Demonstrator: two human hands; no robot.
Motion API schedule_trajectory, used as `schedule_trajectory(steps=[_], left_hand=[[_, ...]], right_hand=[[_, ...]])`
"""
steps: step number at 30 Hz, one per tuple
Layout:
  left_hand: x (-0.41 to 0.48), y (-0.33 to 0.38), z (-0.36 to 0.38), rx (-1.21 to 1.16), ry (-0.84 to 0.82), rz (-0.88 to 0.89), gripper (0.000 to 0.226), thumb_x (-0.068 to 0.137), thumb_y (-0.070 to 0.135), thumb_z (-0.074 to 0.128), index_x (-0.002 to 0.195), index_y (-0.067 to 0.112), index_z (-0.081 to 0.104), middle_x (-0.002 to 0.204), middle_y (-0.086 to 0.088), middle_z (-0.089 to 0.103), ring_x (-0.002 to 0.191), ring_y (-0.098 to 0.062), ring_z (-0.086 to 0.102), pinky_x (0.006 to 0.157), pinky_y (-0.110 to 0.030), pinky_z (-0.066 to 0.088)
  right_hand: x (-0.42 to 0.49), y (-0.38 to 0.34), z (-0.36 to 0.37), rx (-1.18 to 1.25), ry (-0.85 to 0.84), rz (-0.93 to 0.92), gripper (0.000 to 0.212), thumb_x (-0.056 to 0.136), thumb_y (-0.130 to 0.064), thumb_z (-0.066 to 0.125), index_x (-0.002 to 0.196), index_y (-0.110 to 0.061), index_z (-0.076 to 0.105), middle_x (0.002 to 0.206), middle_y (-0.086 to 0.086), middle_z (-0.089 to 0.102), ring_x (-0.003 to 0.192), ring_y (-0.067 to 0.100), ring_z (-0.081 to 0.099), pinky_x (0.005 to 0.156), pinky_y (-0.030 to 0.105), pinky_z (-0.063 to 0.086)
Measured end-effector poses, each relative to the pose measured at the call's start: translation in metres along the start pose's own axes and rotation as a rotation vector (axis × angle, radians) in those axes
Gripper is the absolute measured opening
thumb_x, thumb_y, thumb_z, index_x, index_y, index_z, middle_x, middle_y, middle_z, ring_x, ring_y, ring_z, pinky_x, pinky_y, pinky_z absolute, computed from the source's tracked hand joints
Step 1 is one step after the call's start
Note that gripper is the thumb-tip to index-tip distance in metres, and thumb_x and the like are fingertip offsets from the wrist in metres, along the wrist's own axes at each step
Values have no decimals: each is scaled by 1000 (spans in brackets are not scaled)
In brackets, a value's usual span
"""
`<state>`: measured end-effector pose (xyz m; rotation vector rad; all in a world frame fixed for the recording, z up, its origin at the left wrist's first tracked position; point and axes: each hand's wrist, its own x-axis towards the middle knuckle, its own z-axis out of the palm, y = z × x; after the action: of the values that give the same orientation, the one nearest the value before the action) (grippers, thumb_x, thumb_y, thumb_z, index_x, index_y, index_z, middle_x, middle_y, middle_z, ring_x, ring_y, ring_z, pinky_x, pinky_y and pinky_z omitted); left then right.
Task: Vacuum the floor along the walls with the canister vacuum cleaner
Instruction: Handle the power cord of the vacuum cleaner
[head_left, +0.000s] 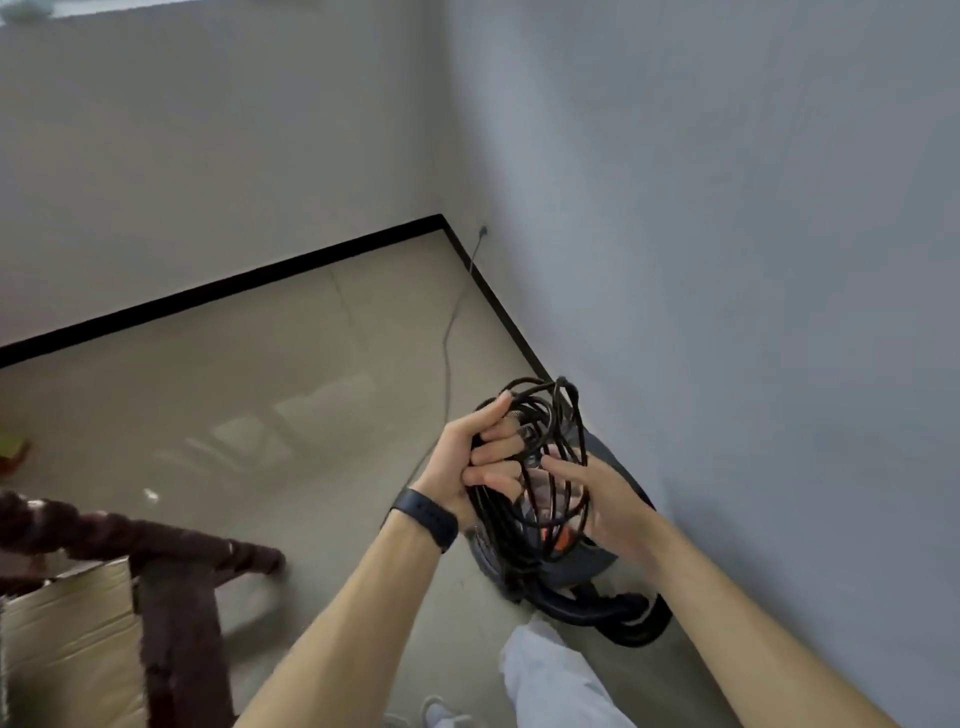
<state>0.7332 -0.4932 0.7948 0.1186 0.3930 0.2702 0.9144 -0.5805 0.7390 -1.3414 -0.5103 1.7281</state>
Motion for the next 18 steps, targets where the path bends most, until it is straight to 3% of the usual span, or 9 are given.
schedule_trajectory(steps=[2, 3, 5, 7, 9, 11, 13, 16, 18], left_hand=[[38, -13, -9, 27, 42, -63, 46, 94, 32, 62, 60, 19, 33, 45, 8, 25, 33, -4, 15, 34, -15, 24], [58, -19, -12, 51, 78, -91, 46, 93, 29, 63, 59, 19, 33, 45, 8, 24, 34, -4, 14, 34, -15, 23], [99, -31, -18, 129, 228, -133, 45, 92, 26, 63, 58, 20, 35, 48, 8, 23, 34, -5, 15, 38, -16, 22], [141, -43, -30, 330, 451, -122, 39, 92, 24, 64, 59, 18, 43, 51, 5, 33, 36, -9, 27, 45, -22, 31], [174, -53, -50, 637, 676, -52, 27, 88, 24, 69, 67, 11, 57, 57, -3, 55, 42, -18, 46, 53, -34, 48], [198, -59, -75, 886, 836, -9, 21, 85, 27, 71, 80, 9, 64, 68, -5, 70, 51, -24, 61, 66, -46, 59], [216, -60, -105, 1039, 980, -29, 23, 84, 33, 73, 92, 15, 62, 82, -3, 73, 67, -22, 69, 76, -43, 59], [232, -56, -154, 1300, 1196, -87, 52, 84, 39, 73, 123, 16, 47, 119, -10, 59, 108, -29, 59, 94, -42, 50], [234, -57, -186, 1487, 1224, -149, 73, 88, 45, 67, 145, 16, 32, 140, -14, 44, 128, -34, 44, 105, -45, 41]], right_hand=[[-2, -1, -38, 48, 109, 42, 21, 85, -10, 78, 102, -7, 66, 82, 10, 62, 70, 19, 65, 62, 32, 54], [-2, -1, -58, 82, 159, 54, 25, 79, -10, 81, 100, -8, 67, 77, 7, 61, 66, 18, 62, 59, 29, 51], [1, -1, -97, 31, 293, 78, 34, 69, -15, 90, 98, -6, 73, 83, 9, 69, 77, 23, 67, 70, 32, 52], [9, 0, -133, -98, 466, 71, 10, 79, -12, 85, 87, -12, 78, 89, 8, 76, 88, 23, 70, 79, 33, 52], [23, 8, -161, -279, 590, 85, 8, 92, -12, 75, 85, -16, 76, 86, -2, 76, 88, 18, 68, 78, 28, 49], [43, 22, -176, -485, 622, 109, 5, 97, -23, 71, 92, -21, 70, 86, -8, 70, 88, 16, 64, 73, 26, 45], [69, 41, -187, -635, 608, 164, 7, 99, -31, 67, 99, -25, 63, 92, -11, 67, 91, 16, 62, 75, 31, 44], [109, 79, -199, -733, 516, 324, 45, 101, -43, 61, 135, -17, 52, 130, 3, 59, 120, 27, 58, 99, 39, 48], [127, 98, -202, -892, 404, 468, 82, 102, -55, 51, 161, -10, 18, 160, 14, 27, 146, 36, 34, 117, 46, 35]])
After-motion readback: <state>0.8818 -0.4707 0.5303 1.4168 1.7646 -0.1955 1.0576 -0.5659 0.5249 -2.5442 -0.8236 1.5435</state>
